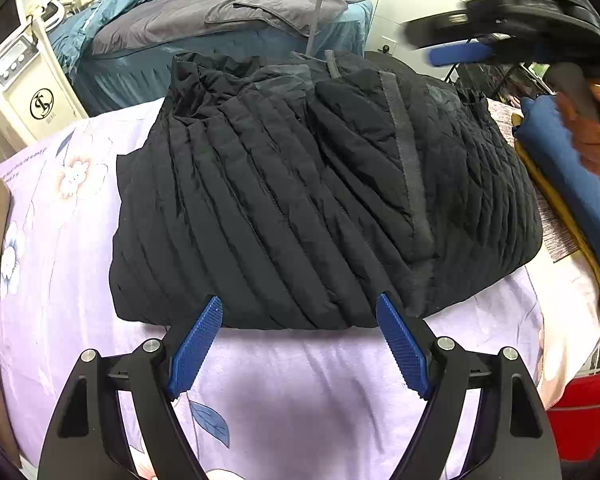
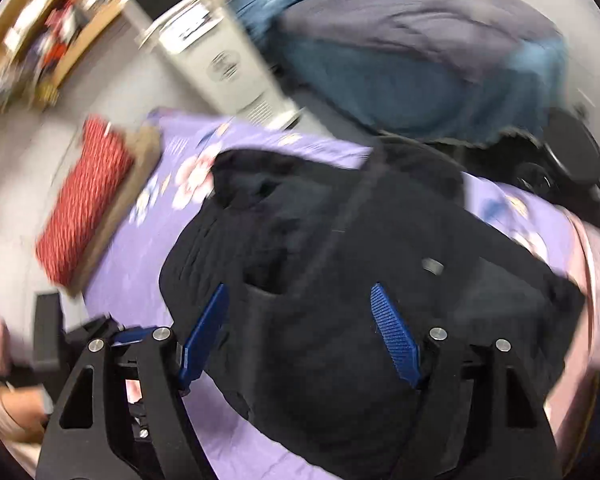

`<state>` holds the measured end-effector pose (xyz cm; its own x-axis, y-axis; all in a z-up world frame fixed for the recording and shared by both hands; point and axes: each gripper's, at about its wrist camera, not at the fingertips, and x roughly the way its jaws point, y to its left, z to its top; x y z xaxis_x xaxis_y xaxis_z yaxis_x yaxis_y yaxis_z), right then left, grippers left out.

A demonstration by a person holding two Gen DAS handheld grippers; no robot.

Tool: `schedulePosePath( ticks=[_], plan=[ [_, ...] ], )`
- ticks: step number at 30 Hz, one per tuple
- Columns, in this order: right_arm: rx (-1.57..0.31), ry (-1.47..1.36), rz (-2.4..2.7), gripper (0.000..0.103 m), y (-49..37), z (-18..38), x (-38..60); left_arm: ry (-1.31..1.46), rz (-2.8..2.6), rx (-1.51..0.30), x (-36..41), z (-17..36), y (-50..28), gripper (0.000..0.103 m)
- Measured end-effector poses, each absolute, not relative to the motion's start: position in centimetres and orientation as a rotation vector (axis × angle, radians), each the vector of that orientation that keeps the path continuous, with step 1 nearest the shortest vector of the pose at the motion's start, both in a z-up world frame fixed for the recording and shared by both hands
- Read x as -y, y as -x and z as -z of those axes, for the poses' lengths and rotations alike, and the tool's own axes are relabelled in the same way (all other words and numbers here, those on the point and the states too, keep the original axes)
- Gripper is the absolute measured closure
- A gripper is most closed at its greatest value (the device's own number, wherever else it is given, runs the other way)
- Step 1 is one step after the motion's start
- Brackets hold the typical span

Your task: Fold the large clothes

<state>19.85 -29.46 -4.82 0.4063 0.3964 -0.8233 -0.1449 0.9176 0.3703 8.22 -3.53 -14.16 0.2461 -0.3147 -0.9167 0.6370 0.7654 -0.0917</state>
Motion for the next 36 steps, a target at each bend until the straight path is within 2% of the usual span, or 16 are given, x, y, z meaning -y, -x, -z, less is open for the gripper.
schedulePosePath(
  ticks=[2, 3, 4, 5, 6, 12, 16, 19, 21, 23, 24, 26, 30, 33, 36],
  plan=[
    [-1.137, -0.141, -0.386, 0.029, -20.3, 5.6, 27.3, -0.318, 0.662, -1.162, 3.4, 14.3, -8.0, 0.025],
    [-1.183, -0.07, -0.409, 0.033, -20.5, 6.2, 26.0, -0.325, 0.657, -1.166, 3.3, 14.5, -7.9, 0.025],
    [-1.218, -0.02, -0.435, 0.047, -20.5, 6.9, 25.2, -0.332, 0.654, -1.167, 3.3, 14.6, -7.7, 0.025],
    [-1.242, 0.035, -0.437, 0.08, -20.5, 7.4, 24.7, -0.34, 0.65, -1.168, 3.3, 14.8, -7.6, 0.025],
    [-1.266, 0.09, -0.402, 0.088, -20.8, 8.1, 24.5, -0.346, 0.648, -1.168, 3.2, 14.9, -7.5, 0.025],
    [-1.22, -0.02, -0.091, 0.094, -23.3, 9.2, 28.8, -0.401, 0.683, -1.111, 5.3, 14.3, -7.0, 0.025],
    [-1.282, 0.0, -0.008, 0.094, -24.3, 12.4, 28.7, -0.466, 0.753, -1.042, 9.0, 13.6, -7.0, 0.025],
    [-1.271, -0.048, 0.018, 0.092, -24.4, 12.8, 28.7, -0.512, 0.754, -1.07, 11.7, 15.0, -8.2, 0.025],
    [-1.235, -0.151, 0.037, 0.076, -23.4, 11.9, 30.3, -0.524, 0.729, -1.108, 12.6, 16.1, -9.2, 0.025],
    [-1.163, -0.24, 0.111, 0.029, -22.4, 10.5, 32.0, -0.531, 0.692, -1.2, 13.4, 18.1, -10.9, 0.02],
    [-1.099, -0.298, 0.136, 0.025, -21.0, 9.7, 33.3, -0.514, 0.675, -1.226, 13.5, 18.7, -11.5, 0.018],
    [-1.049, -0.353, 0.131, 0.025, -18.5, 8.5, 34.2, -0.466, 0.652, -1.262, 13.6, 19.4, -12.5, 0.018],
    [-1.014, -0.185, 0.217, 0.025, -12.9, 7.6, 33.0, -0.45, 0.611, -1.284, 13.9, 19.0, -12.9, 0.018],
    [-0.963, -0.166, 0.298, 0.025, -8.6, 7.7, 33.3, -0.377, 0.635, -1.239, 13.0, 16.8, -12.8, 0.019],
    [-1.037, -0.249, 0.336, 0.025, -5.7, 9.6, 34.5, -0.353, 0.602, -1.146, 11.2, 14.6, -13.2, 0.019]
  ],
)
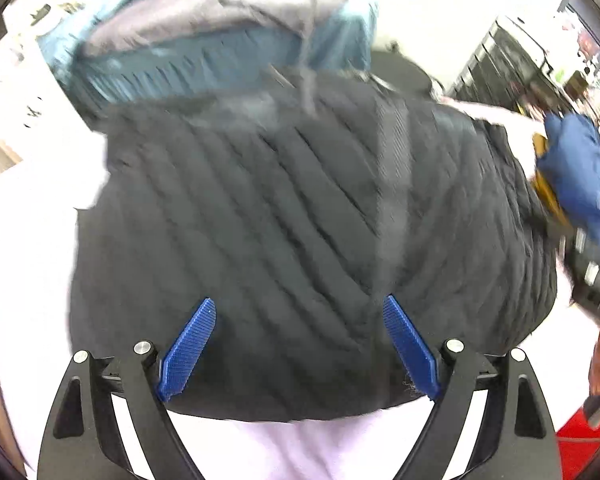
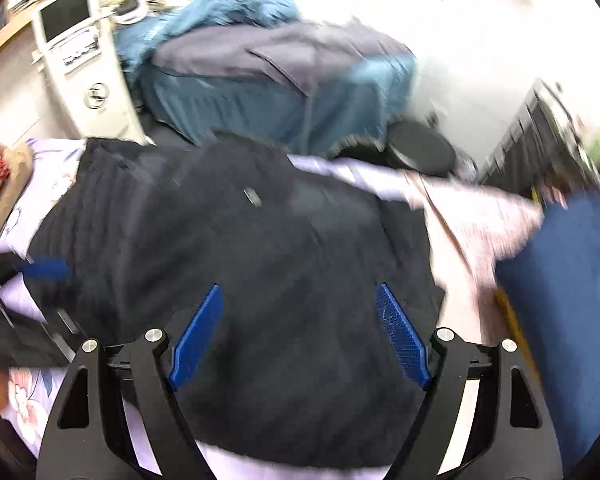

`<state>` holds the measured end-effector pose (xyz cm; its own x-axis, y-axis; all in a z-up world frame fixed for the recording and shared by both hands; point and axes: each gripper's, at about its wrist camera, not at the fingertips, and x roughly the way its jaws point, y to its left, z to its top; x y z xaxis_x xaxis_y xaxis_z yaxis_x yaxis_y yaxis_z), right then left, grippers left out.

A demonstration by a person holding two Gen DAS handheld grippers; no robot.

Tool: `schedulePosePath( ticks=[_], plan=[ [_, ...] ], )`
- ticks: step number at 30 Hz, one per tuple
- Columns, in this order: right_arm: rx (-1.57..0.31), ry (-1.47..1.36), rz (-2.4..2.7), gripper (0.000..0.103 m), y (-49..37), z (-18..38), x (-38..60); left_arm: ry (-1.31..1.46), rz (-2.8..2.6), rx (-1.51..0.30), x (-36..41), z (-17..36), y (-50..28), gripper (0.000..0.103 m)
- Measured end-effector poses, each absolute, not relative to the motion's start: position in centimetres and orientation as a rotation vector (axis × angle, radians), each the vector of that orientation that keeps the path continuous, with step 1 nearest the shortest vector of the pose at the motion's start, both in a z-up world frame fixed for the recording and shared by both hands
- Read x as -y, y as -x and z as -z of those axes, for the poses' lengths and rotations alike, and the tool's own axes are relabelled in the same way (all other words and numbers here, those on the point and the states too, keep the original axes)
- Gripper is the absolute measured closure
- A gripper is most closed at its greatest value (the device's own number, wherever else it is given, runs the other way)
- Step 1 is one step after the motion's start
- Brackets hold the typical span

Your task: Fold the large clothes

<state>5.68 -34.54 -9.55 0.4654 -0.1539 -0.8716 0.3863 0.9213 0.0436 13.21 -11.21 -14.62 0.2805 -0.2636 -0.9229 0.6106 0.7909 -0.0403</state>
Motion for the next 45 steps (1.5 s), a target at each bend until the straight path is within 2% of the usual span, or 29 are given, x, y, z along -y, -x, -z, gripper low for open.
schedulePosePath(
  ticks=[6, 11, 15, 17, 34, 45],
  plan=[
    [-1.158, -0.209, 0.321, 0.025, -4.7, 12.5, 33.5, -0.28, 0.47, -1.094, 7.0, 13.6, -16.5, 0.019],
    [-1.188, -0.272, 0.334, 0.02, -5.2, 14.3, 34.0, -0.36, 0.45, -1.173, 5.2, 17.2, -17.0, 0.018],
    [-1.225, -0.27, 0.344, 0.018, -6.0, 15.2, 34.2, -0.364, 0.434, -1.212, 5.0, 18.8, -17.8, 0.007],
    [-1.241, -0.251, 0.346, 0.016, -6.3, 15.7, 34.1, -0.382, 0.419, -1.228, 5.5, 19.4, -18.4, 0.005],
    [-1.38, -0.331, 0.357, 0.005, -9.9, 20.5, 35.8, -0.35, 0.457, -1.418, 6.4, 24.3, -24.7, 0.004],
    [-1.398, -0.357, 0.337, 0.005, -11.2, 22.0, 37.8, -0.365, 0.455, -1.464, 7.3, 26.7, -28.3, 0.004]
  ],
)
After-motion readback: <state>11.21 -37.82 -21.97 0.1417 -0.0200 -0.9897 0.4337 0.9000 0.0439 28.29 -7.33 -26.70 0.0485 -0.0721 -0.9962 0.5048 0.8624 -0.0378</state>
